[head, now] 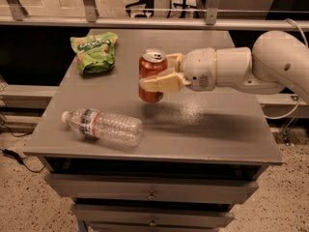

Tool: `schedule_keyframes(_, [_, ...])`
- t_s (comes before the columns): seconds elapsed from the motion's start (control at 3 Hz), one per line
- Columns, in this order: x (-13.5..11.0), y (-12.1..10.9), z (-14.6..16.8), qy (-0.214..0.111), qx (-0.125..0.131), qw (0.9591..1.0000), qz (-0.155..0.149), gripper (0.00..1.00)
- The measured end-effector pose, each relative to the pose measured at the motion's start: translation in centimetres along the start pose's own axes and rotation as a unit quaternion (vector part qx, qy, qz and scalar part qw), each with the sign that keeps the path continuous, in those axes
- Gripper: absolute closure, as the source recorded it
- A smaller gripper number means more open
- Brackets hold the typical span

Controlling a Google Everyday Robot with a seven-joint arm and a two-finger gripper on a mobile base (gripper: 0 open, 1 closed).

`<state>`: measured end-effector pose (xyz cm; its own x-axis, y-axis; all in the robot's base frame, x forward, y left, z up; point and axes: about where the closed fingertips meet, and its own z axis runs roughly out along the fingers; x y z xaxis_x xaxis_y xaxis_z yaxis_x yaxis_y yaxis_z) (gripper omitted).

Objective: Move coke can near water bottle

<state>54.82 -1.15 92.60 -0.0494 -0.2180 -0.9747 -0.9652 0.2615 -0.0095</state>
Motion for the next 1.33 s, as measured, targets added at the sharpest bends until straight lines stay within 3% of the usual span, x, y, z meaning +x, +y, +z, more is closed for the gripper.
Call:
schedule_keyframes(0.67, [1.8, 4.0, 0.1, 0.018, -0.062, 0.9978, -0.012, 1.0])
schedule_keyframes(1.0, [2.8, 5.9, 0.5, 0.018, -0.092, 0.9956, -0.005, 0.87])
schedule_keyframes(1.33, [3.7, 7.5, 0.8, 0.02, -0.125, 0.992, 0.0, 0.62])
